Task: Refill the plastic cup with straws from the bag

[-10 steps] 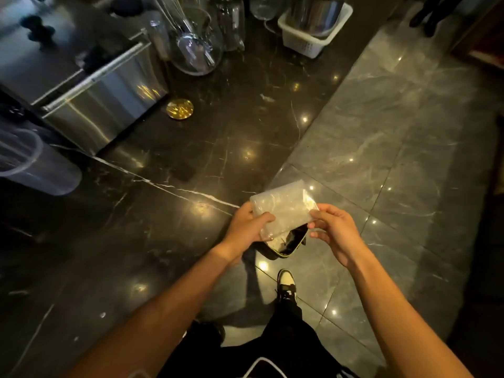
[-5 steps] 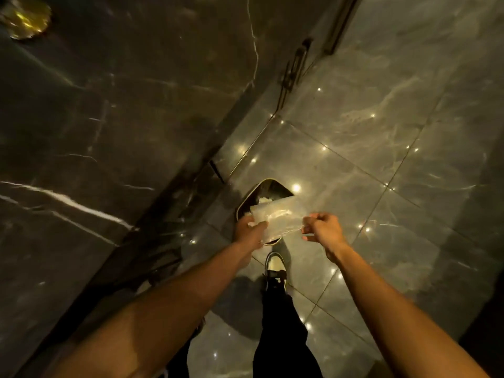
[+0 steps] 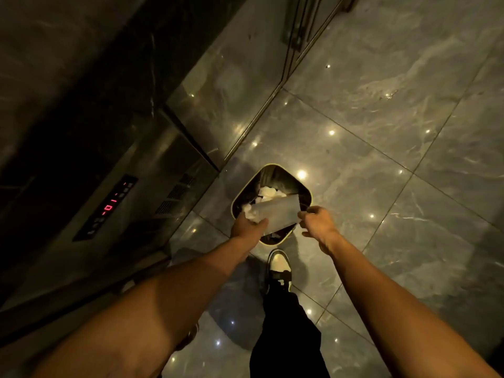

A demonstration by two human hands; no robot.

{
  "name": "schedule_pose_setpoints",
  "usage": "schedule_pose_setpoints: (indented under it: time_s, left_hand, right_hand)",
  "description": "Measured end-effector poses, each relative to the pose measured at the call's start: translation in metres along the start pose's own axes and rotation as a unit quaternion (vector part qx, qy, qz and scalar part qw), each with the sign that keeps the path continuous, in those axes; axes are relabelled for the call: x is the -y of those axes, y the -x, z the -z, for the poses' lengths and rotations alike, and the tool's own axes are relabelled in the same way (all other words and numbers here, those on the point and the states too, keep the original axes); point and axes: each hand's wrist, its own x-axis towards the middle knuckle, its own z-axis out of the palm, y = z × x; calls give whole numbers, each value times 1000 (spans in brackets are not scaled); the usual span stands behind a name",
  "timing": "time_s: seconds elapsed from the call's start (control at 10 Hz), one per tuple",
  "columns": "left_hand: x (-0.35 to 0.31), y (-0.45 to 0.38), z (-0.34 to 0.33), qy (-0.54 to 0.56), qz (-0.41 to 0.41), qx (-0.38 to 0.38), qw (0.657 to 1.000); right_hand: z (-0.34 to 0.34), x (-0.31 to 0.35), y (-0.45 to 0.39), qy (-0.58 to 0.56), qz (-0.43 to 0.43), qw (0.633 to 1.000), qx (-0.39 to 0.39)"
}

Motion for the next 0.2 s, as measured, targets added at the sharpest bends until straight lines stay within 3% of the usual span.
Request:
schedule_pose_setpoints:
  time_s: [0.1, 0.2]
  left_hand:
    - [-8, 10, 7, -63, -28, 18, 997]
    - [-33, 40, 19, -158, -72, 41, 984]
  right_hand:
    - [4, 7, 14, 122, 42, 992, 15]
    - [13, 34, 61, 330, 95, 938, 46]
